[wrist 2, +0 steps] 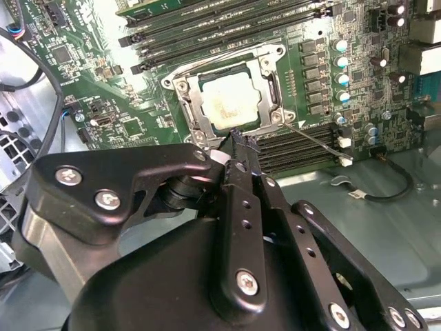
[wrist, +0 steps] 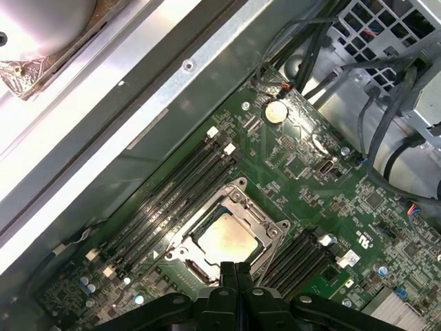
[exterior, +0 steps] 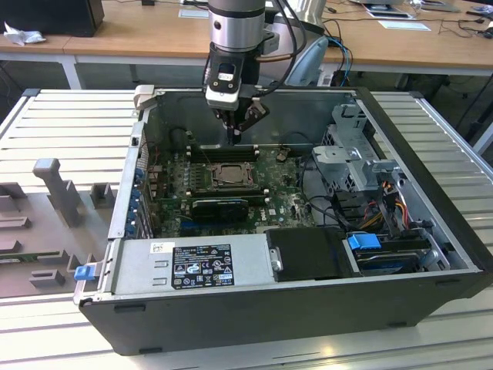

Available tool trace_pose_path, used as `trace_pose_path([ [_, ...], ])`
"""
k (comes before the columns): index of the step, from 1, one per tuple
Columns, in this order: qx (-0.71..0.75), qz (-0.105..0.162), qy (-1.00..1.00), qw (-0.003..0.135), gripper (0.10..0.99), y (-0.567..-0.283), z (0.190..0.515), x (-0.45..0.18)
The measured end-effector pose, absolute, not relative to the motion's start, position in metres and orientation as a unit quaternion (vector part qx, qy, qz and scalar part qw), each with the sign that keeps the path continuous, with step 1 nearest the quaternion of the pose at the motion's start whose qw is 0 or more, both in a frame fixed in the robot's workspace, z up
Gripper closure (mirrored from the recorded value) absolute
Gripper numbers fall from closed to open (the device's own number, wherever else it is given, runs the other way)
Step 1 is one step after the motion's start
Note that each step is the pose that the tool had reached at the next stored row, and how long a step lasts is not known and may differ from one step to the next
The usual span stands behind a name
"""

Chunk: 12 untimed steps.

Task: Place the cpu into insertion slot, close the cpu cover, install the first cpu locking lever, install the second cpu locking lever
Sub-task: 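Install the first cpu locking lever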

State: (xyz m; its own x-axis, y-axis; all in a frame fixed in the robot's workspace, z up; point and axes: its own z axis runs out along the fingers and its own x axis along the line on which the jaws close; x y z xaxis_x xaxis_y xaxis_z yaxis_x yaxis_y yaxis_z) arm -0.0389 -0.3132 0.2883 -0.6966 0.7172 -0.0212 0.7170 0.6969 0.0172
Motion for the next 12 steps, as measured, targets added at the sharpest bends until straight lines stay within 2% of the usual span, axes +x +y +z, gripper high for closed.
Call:
trace_pose_path([
  [12, 0.357, 0.004, 0.934, 0.013, 0.98, -0.3132, 0.2883, -0.0389],
])
